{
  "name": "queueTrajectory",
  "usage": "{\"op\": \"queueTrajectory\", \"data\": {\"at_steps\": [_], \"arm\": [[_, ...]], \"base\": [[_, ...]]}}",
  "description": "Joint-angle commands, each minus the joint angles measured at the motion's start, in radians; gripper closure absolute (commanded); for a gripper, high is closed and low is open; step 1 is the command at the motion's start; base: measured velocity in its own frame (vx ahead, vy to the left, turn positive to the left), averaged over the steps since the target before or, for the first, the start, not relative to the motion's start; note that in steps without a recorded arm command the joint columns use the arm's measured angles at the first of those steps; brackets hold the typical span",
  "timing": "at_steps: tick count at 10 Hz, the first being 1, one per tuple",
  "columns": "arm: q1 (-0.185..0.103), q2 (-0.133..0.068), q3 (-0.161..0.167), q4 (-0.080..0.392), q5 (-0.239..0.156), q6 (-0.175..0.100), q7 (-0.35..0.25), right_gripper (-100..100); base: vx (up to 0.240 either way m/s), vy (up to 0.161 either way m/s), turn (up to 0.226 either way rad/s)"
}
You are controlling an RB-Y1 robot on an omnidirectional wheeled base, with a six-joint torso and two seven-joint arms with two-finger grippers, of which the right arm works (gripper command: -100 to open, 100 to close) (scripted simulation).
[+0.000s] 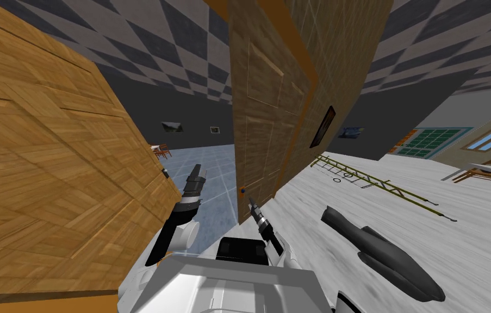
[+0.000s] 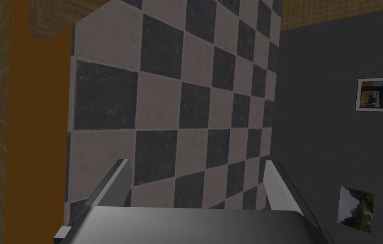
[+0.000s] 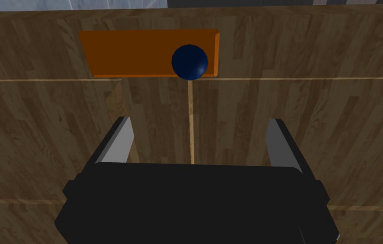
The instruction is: Push the door open
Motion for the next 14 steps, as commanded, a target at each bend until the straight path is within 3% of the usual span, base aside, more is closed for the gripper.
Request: {"op": "queueTrajectory", "data": {"at_steps": [1,5,6,7,12,14], "arm": [[-0.004,0.01,-0.008,0.01,0.0,0.0,0.006,-100],[-0.013,0.035,-0.026,0.035,0.001,0.001,0.019,-100],[-0.012,0.032,-0.023,0.032,0.001,0.001,0.017,-100],[-0.012,0.032,-0.023,0.032,0.001,0.001,0.017,100],[-0.012,0.032,-0.023,0.032,0.001,0.001,0.017,100],[-0.017,0.038,-0.05,0.044,-0.005,0.005,0.028,100]], "base": [[0.164,0.117,0.044],[0.187,0.11,0.047],[0.103,0.042,0.003],[-0.021,-0.006,-0.014],[-0.015,-0.007,0.004],[0.128,0.108,-0.035]]}}
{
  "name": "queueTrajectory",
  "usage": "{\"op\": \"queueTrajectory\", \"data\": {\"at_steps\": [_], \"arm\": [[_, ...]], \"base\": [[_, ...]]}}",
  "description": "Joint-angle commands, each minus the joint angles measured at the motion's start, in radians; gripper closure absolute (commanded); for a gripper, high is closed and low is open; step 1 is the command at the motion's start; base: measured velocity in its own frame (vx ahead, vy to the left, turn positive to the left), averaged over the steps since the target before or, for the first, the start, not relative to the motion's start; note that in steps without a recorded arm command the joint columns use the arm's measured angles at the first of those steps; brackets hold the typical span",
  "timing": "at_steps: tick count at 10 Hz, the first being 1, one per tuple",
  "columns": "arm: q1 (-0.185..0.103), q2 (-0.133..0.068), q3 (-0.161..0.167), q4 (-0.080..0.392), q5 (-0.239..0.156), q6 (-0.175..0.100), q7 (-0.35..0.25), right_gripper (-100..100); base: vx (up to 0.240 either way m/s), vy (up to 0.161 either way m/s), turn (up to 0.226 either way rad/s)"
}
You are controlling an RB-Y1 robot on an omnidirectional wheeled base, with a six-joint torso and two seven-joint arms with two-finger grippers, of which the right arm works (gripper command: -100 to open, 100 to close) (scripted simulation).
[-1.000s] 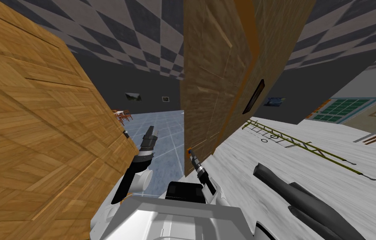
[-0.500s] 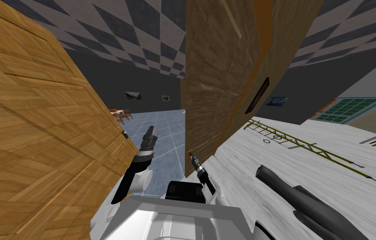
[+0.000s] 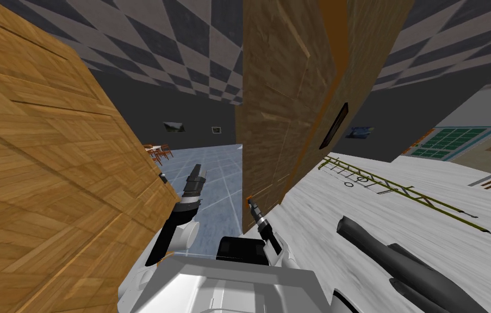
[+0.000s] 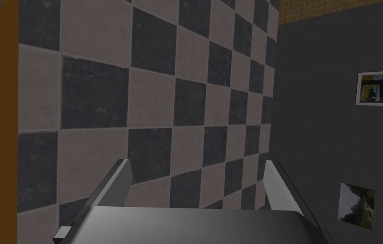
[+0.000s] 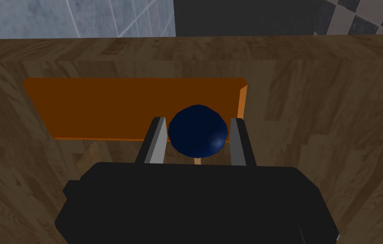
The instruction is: Push the door open
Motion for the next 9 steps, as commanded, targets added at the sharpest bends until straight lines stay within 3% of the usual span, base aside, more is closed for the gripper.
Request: {"op": "queueTrajectory", "data": {"at_steps": [1,9], "arm": [[-0.011,0.002,-0.025,-0.001,-0.006,-0.005,0.008,100],[-0.029,0.026,-0.122,0.036,-0.026,-0.003,0.045,100]], "base": [[0.157,0.122,-0.01],[0.123,0.113,-0.026]]}}
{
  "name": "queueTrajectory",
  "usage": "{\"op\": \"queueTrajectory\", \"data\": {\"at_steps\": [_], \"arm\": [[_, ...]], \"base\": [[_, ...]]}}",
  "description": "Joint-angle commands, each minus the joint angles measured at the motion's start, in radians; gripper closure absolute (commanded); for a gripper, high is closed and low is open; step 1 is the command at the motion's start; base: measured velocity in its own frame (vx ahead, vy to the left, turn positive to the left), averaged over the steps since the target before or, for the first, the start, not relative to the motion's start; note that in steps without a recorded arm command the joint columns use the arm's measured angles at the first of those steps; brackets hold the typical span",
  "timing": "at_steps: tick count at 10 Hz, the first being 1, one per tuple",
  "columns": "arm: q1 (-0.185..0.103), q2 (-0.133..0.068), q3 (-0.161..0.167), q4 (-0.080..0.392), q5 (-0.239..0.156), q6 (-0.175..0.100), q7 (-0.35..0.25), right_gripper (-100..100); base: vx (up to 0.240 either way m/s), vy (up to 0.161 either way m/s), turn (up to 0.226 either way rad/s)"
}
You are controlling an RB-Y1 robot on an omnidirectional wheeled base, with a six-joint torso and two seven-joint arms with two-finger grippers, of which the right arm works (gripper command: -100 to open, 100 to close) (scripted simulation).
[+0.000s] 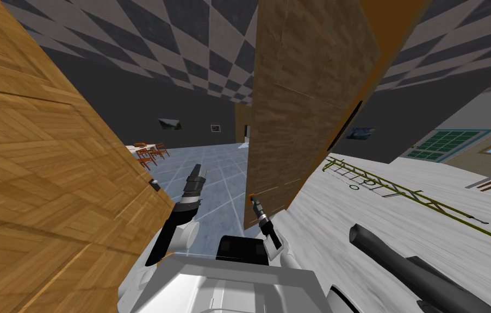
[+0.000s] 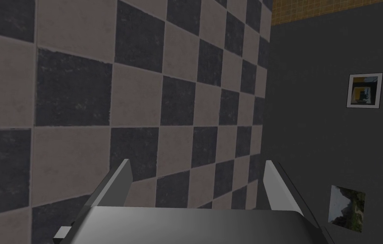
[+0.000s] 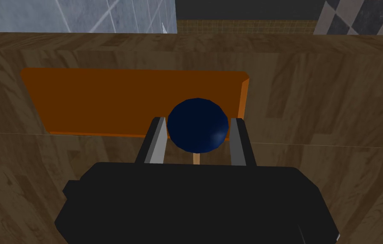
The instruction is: Push the door open
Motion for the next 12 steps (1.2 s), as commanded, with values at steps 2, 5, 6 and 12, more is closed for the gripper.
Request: {"op": "queueTrajectory", "data": {"at_steps": [2,5,6,12], "arm": [[-0.01,-0.001,-0.042,0.006,-0.011,-0.004,0.013,100],[-0.016,0.008,-0.077,0.02,-0.018,-0.003,0.026,100],[-0.019,0.011,-0.089,0.024,-0.02,-0.003,0.031,100],[-0.023,0.03,-0.154,0.046,-0.032,0.005,0.056,-100]], "base": [[0.11,0.091,-0.025],[0.09,0.092,-0.028],[0.104,0.092,-0.037],[0.102,0.115,-0.055]]}}
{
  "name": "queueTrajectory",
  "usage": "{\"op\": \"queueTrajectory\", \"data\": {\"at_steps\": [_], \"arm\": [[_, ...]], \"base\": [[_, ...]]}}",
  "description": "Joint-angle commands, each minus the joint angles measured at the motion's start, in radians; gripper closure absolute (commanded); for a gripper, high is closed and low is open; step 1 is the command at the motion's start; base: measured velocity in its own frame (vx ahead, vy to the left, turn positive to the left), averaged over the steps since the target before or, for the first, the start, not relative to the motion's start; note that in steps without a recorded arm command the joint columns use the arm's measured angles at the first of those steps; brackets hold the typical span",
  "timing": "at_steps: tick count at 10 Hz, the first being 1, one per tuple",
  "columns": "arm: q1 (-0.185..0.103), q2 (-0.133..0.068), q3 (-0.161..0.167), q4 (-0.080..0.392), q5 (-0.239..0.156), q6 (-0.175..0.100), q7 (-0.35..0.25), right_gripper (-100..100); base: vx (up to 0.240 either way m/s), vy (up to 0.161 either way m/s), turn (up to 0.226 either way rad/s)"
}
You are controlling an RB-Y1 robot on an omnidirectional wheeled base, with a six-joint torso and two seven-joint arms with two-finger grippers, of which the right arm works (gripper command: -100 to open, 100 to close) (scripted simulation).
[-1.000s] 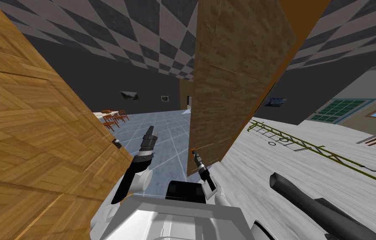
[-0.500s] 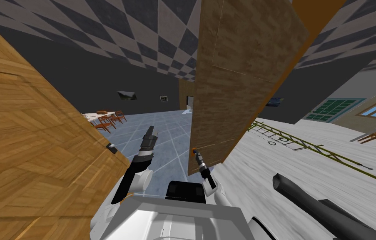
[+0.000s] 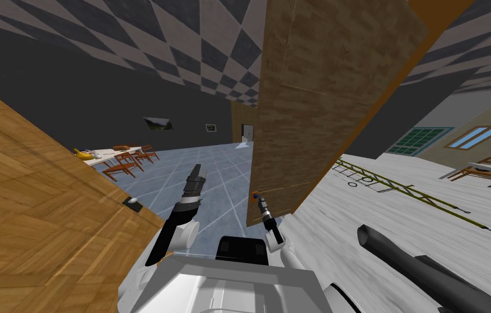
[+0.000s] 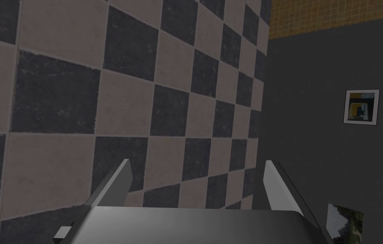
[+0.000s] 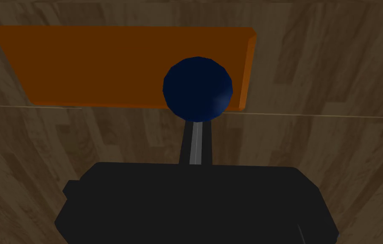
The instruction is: Push the door open
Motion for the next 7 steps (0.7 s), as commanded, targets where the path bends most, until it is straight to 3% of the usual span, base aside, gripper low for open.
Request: {"op": "queueTrajectory", "data": {"at_steps": [1,6,7], "arm": [[0.005,0.001,0.008,-0.004,0.002,0.006,-0.003,-100],[0.014,0.007,0.023,-0.018,0.007,0.012,-0.011,-100],[0.012,0.005,0.021,-0.015,0.006,0.011,-0.011,-100]], "base": [[-0.212,-0.036,-0.01],[-0.233,-0.029,-0.022],[-0.105,-0.02,-0.004]]}}
